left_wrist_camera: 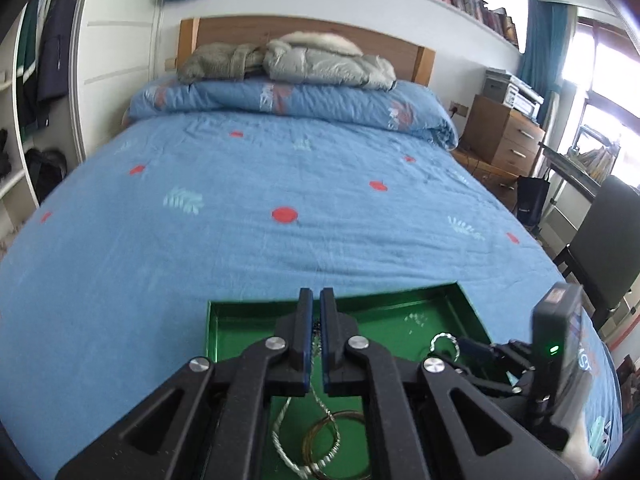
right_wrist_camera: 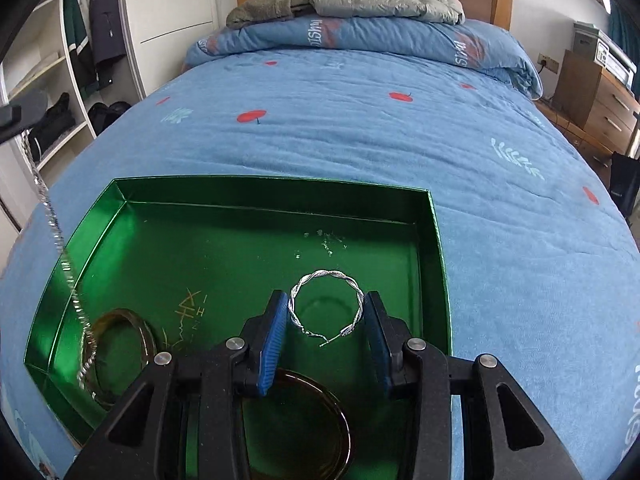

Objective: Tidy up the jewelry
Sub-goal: 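Carry the necklace and twisted bangle over the green tray and lower them, then open both grippers to drop the items in the tray and withdraw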

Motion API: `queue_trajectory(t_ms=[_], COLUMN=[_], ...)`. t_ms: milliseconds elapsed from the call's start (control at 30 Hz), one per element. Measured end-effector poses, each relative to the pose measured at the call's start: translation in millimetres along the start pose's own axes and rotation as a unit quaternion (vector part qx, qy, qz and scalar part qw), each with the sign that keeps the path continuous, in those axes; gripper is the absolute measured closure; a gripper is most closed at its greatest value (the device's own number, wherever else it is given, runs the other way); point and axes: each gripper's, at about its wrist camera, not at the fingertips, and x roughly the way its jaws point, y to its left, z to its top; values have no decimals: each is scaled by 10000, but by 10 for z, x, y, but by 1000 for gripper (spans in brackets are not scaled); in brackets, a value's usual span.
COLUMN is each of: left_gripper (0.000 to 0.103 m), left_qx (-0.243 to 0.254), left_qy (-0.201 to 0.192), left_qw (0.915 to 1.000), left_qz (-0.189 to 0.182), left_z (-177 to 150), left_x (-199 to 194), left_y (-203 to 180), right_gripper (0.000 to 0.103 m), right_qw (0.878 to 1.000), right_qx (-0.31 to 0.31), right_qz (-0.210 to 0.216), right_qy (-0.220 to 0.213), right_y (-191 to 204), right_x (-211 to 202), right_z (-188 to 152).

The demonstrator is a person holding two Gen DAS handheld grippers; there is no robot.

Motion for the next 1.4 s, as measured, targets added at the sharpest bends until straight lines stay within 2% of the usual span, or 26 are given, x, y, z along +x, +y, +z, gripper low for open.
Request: queue_trajectory(t_ms=[333,467,567,733,800,833,867,1133,1400], left_gripper=[100,98,98,95,87,78,74,74,74], left_qx=[-46,21,199,175,166,181,202,549,594], left_qy=[1016,1155,1208,1011,886,828,759,320,169], left_qw=[9942,9926,9911,9931,9940,9940,9941,9893,9849], left_qz=[357,373,520,571,626,690,750,1310,1617], left_z=[-557,-606,-642,-678,-734,-770,-803,-1208,-1584], left_x=[528,516,495,233,61,-20,-101,-837,-1363], left_y=[205,195,162,128,91,69,49,-173,-231], right_gripper=[64,62,54,50,49,48,48,47,47], right_qw=[9994,9991,9991,9997,9999,9999,9998,9981,9977], right_qx=[-131,-201,-185,-204,-165,-135,-119,-120,92], right_qz=[-126,-180,-189,-53,33,70,90,263,314], right_qy=[292,317,323,143,10,-75,-142,-542,-593], right_y=[44,66,61,107,116,119,123,161,78], right_x=[42,34,15,-215,-356,-452,-535,-1183,-1572], right_z=[-18,-6,6,-54,-103,-138,-172,-543,-1067])
